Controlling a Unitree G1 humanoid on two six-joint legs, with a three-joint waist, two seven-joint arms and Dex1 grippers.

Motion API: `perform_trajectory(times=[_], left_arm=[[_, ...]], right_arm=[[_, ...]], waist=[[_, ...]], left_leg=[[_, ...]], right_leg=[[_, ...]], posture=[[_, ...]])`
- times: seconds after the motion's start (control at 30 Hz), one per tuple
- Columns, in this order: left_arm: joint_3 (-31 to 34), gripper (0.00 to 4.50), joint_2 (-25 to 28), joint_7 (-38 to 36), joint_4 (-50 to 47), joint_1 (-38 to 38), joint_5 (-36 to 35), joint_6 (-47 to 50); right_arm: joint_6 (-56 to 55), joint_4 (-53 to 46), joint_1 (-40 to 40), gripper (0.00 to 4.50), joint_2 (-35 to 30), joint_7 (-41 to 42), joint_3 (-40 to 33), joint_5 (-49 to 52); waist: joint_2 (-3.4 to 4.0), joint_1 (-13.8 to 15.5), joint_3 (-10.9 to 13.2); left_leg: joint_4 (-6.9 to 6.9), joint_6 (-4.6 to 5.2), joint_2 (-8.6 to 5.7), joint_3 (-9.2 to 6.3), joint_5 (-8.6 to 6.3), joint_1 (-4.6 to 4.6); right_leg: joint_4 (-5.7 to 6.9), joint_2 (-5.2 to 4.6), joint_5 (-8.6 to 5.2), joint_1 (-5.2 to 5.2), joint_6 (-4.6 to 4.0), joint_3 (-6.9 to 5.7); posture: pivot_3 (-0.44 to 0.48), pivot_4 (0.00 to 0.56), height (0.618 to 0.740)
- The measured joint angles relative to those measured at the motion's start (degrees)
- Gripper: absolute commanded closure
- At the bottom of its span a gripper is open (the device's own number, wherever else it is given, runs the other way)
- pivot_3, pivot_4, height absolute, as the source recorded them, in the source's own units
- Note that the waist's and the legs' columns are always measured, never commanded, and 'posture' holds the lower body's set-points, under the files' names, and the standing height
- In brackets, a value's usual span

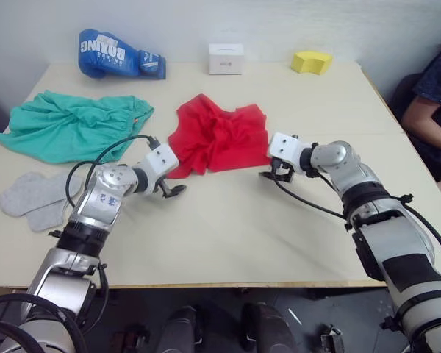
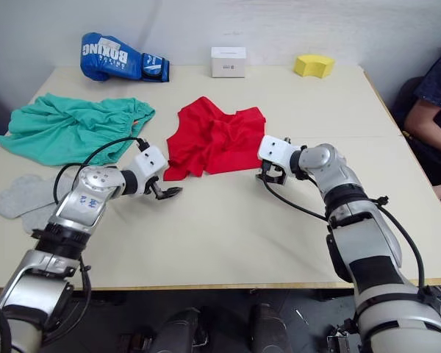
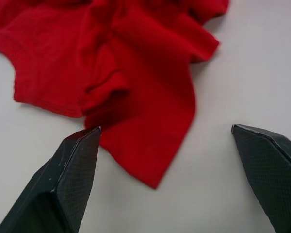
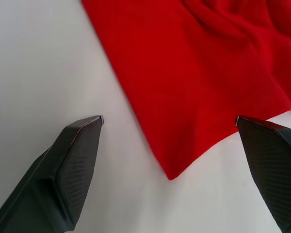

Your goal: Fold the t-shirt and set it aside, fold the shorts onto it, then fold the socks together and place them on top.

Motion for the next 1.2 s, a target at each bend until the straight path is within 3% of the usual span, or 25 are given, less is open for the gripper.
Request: perform_trajectory(times=[0.07,0.17,0.53,0.63,0.8,1.03,1.2], left_arm=[[-0.1,0.19,-0.9,1.3,5.3,-2.6,0.8,-2.2],[-1.1,0.91,-1.3,2.4,12.5,-6.1,2.8,-6.1],[-1.1,4.31,-5.0,9.3,29.6,-11.0,5.4,-19.8],[0.3,4.48,-5.1,9.8,31.4,-11.0,5.2,-21.4],[5.9,4.48,-3.4,3.5,29.4,-8.0,-0.1,-20.5],[12.3,4.48,2.2,-9.9,10.8,4.5,-10.1,-10.2],[18.2,4.48,5.5,-14.8,-3.9,11.8,-18.8,0.2]], right_arm=[[-0.1,1.7,-1.4,0.01,0.9,-2.9,1.1,-2.1],[0.1,3.4,-3.0,0.64,2.1,-5.9,2.9,-5.0],[1.5,6.8,-3.0,4.48,4.9,-14.2,4.5,-9.3],[1.5,6.8,-2.7,4.50,4.9,-13.5,3.9,-9.0],[2.7,4.5,-1.4,4.50,4.1,-2.4,-0.8,-3.9],[3.2,-0.7,1.7,4.50,-0.4,12.9,-4.3,1.7],[8.8,-12.2,7.4,4.50,-4.7,26.1,-5.2,6.8]], waist=[[0.00,0.0,0.0],[-0.02,-0.1,0.0],[-0.03,-0.2,-0.1],[-0.03,-0.4,-0.1],[-0.04,-1.4,-0.1],[-0.05,-1.5,-0.1],[-0.05,-1.2,0.0]], left_leg=[[0.03,-0.02,0.00,0.00,0.01,0.02],[0.06,-0.04,-0.01,0.01,0.00,0.04],[0.23,-0.18,-0.02,0.01,-0.10,0.04],[0.20,-0.05,-0.01,0.01,-0.03,0.03],[0.13,-0.02,0.01,0.03,-0.08,0.03],[0.07,0.02,0.03,0.11,-0.13,-0.01],[0.10,-0.14,0.01,-0.06,-0.29,-0.12]], right_leg=[[0.08,-0.03,0.00,0.00,0.00,0.01],[0.16,-0.03,0.00,-0.01,0.00,0.02],[0.49,-0.10,0.00,-0.05,0.00,0.01],[0.52,-0.09,0.00,-0.06,0.00,0.00],[0.49,-0.07,0.00,-0.04,0.00,-0.17],[0.32,-0.11,0.00,-0.05,0.00,-0.14],[0.27,-0.20,0.00,-0.04,0.00,0.03]], posture=[[0.000,0.150,0.740],[0.000,0.150,0.740],[0.000,0.150,0.740],[0.000,0.150,0.740],[0.000,0.150,0.740],[0.000,0.150,0.740],[0.000,0.150,0.740]])
